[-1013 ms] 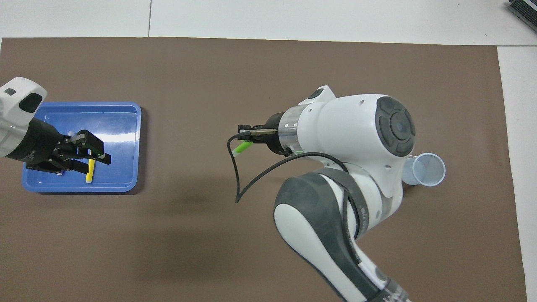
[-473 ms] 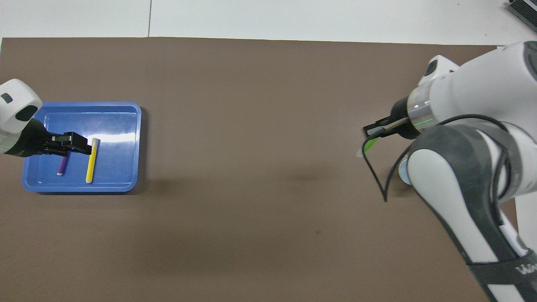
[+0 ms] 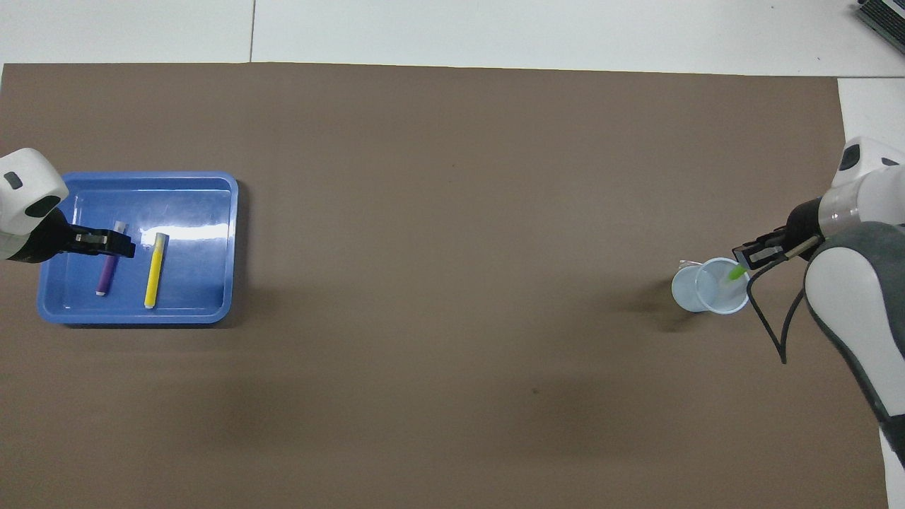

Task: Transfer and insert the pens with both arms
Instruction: 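Lower the green pen into the cup and open the right gripper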

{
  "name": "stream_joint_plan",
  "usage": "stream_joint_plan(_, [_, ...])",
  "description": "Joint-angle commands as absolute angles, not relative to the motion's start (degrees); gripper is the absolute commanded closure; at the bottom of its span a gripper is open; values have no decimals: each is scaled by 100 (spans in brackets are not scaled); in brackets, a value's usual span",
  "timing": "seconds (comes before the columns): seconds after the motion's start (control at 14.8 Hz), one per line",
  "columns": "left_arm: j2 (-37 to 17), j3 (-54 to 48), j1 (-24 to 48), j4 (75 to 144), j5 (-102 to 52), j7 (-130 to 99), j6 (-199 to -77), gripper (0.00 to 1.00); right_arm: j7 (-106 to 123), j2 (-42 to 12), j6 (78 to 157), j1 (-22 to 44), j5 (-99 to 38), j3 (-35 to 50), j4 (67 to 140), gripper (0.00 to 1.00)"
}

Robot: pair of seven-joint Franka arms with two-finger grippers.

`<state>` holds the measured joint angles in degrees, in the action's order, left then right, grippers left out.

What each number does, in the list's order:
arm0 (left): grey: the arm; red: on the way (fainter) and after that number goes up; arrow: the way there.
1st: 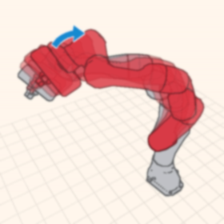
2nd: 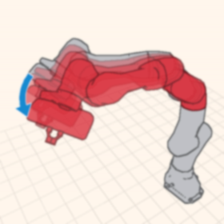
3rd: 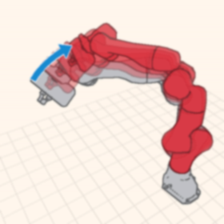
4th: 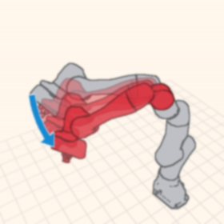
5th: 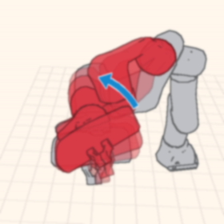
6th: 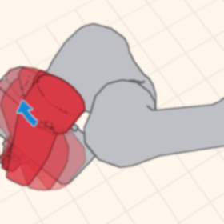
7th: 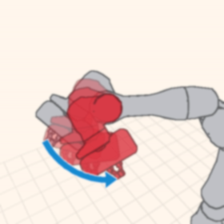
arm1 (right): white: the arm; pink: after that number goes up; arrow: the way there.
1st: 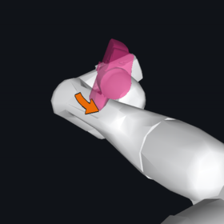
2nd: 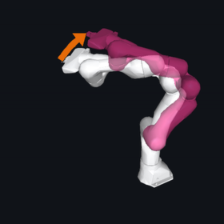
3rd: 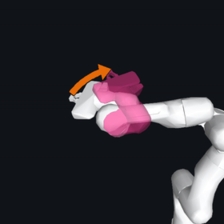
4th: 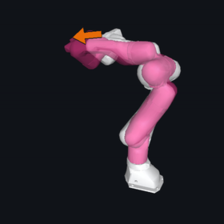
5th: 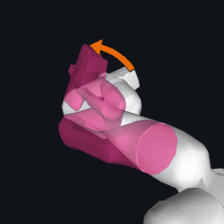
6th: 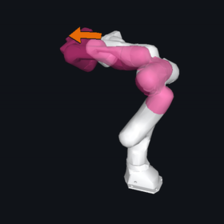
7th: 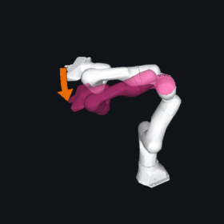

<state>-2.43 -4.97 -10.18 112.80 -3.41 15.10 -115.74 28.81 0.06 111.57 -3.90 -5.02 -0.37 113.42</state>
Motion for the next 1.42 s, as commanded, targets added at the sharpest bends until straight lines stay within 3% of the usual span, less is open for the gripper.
stream_joint_plan(0.0, [-447,-536,-1072,11408,-211,1617,-12040,38,2935,422,11653,-500,-343,70,12058,100])
stream_joint_plan(0.34, [-861,-536,-1072,11452,-106,1652,-12576,38,2918,387,12408,-580,-325,79,12576,100])
stream_joint_plan(0.41, [-922,-536,-1133,11443,-105,1722,-12629,38,2901,369,12515,-624,-325,79,12655,93])
stream_joint_plan(0.54, [-1054,-536,-1204,11452,-105,1854,-12840,38,2900,352,12542,-624,-325,79,12656,60])
stream_joint_plan(0.61, [-1159,-536,-1213,11452,-97,1872,-12937,38,2892,343,12533,-633,-325,79,12639,37])
stream_joint_plan(0.68, [-1230,-536,-1248,11452,-97,1881,-13068,38,2892,325,12533,-624,-325,88,12595,29])
stream_joint_plan(1.22, [-1591,-536,-1248,11601,-97,1898,-13640,39,2865,465,12024,-124,-457,123,11656,19])
stream_joint_plan(1.35, [-1591,-536,-1248,11715,-97,1890,-13684,40,2473,448,12032,262,-719,132,11506,5])
